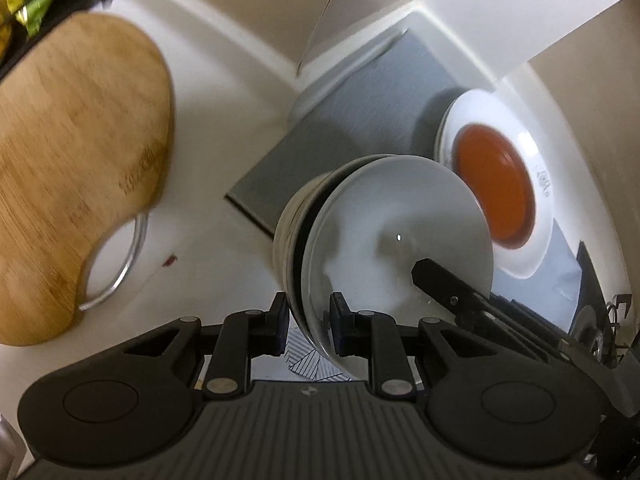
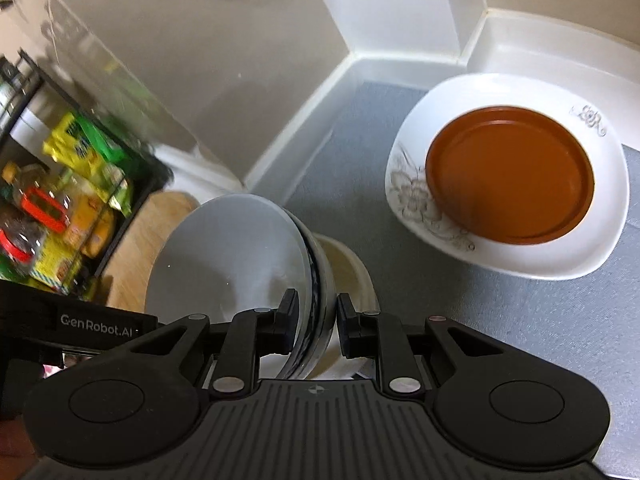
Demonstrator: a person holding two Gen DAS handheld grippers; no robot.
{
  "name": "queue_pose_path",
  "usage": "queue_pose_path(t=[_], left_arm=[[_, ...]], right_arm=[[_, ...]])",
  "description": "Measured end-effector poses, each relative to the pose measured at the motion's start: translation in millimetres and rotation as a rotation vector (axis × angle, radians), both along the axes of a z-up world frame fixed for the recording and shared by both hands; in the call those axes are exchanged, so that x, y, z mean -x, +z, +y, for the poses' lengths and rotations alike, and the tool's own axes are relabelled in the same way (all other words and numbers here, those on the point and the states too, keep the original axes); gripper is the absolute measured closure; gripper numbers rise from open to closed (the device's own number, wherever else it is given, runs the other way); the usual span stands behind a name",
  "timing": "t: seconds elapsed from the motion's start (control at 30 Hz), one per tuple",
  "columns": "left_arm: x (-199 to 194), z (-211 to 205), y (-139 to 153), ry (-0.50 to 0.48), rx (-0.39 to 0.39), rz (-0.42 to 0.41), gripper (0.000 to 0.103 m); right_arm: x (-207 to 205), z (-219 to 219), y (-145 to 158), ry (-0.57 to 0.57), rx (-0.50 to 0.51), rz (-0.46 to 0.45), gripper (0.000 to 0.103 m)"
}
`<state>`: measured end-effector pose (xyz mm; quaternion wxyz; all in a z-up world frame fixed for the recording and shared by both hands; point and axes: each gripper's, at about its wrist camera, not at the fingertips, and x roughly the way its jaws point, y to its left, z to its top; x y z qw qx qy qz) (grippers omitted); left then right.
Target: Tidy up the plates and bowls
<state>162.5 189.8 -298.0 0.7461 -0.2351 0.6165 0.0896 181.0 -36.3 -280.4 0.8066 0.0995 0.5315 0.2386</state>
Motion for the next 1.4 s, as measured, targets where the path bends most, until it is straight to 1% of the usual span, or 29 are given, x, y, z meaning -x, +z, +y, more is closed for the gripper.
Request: queue_pose_path(t=[0.07,0.17,0.23,0.27,0.3,0.33,0.37,0.4,0.43,0.47,0.5,0.57,0.6,0.63,0.67,0.7,0.73,0.77,0.8,0.83,0.9,0.93,0.97,1.13,1.2,1.3,1.4], left_arm=[[0,0,-5,-0.004,0.011,-0.001,0.079],[0,1,-6,-0.034,0.013,-0.016,0.079],[1,3,-6,-0.042,0.02,-0.027,0.079],[2,5,-2,-0.049,0.016,-0.049,0.076],[4,7,1,-0.057,0.007,-0.066,0.063],[5,9,5,-0.065,-0.004,-0.084,0.053],[7,13,9,-0.067,-0.007,-0.098,0.029],[7,17,9,-0.063,-0.012,-0.11,0.013],[6,21,8,-0.052,-0.019,-0.116,0.012],[4,24,4,-0.042,-0.018,-0.111,0.012],[1,26,-3,-0.038,0.007,-0.103,0.012],[-8,31,-22,-0.031,0.099,-0.08,0.012],[-11,32,-33,-0.025,0.14,-0.063,0.014],[-13,33,-43,-0.018,0.169,-0.05,0.017],[-14,34,-52,-0.012,0.194,-0.036,0.026],[-14,34,-61,-0.007,0.245,-0.036,0.031],[-13,36,-63,0.008,0.272,-0.04,0.031],[-12,35,-60,0.0,0.263,-0.046,0.033],[-12,33,-56,-0.021,0.247,-0.051,0.037],[-11,31,-50,-0.041,0.229,-0.055,0.04],[-9,29,-41,-0.058,0.209,-0.052,0.051],[-9,30,-39,-0.062,0.209,-0.051,0.054],[-10,29,-38,-0.065,0.208,-0.051,0.056],[-15,14,-39,-0.088,0.178,-0.035,0.056],[-19,8,-40,-0.087,0.179,-0.032,0.056],[-23,3,-29,-0.093,0.172,-0.045,0.056],[-33,-6,-10,-0.107,0.164,-0.069,0.056]], right_arm=[[1,5,-8,0.015,0.025,0.011,0.081],[4,7,-9,0.034,0.055,-0.009,0.079],[3,7,-7,0.047,0.061,0.001,0.072],[3,7,-6,0.048,0.063,0.0,0.066],[3,4,-2,0.056,0.048,-0.014,0.066],[4,2,2,0.064,0.047,-0.03,0.066],[2,1,4,0.065,0.059,-0.04,0.062],[1,-2,6,0.061,0.067,-0.046,0.054],[-1,-5,5,0.052,0.065,-0.043,0.05],[-4,-9,1,0.041,0.053,-0.025,0.043],[-7,-14,-5,0.023,0.031,0.006,0.038],[-14,-19,-20,-0.011,-0.023,0.081,0.034],[-16,-21,-28,-0.023,-0.053,0.118,0.033],[-18,-21,-35,-0.032,-0.078,0.147,0.032],[-19,-20,-43,-0.042,-0.103,0.176,0.032],[-20,-20,-49,-0.051,-0.124,0.198,0.036],[-19,-19,-54,-0.058,-0.15,0.217,0.04],[-18,-18,-56,-0.068,-0.158,0.221,0.044],[-15,-16,-54,-0.074,-0.134,0.203,0.05],[-13,-14,-51,-0.072,-0.11,0.188,0.054],[-9,-14,-47,-0.071,-0.083,0.164,0.062],[-7,-16,-45,-0.078,-0.079,0.157,0.064],[-7,-16,-43,-0.085,-0.074,0.152,0.064],[-6,-17,-38,-0.097,-0.049,0.125,0.065],[-6,-19,-35,-0.106,-0.05,0.12,0.065],[-7,-24,-29,-0.125,-0.06,0.116,0.065],[-9,-35,-13,-0.143,-0.069,0.094,0.065]])
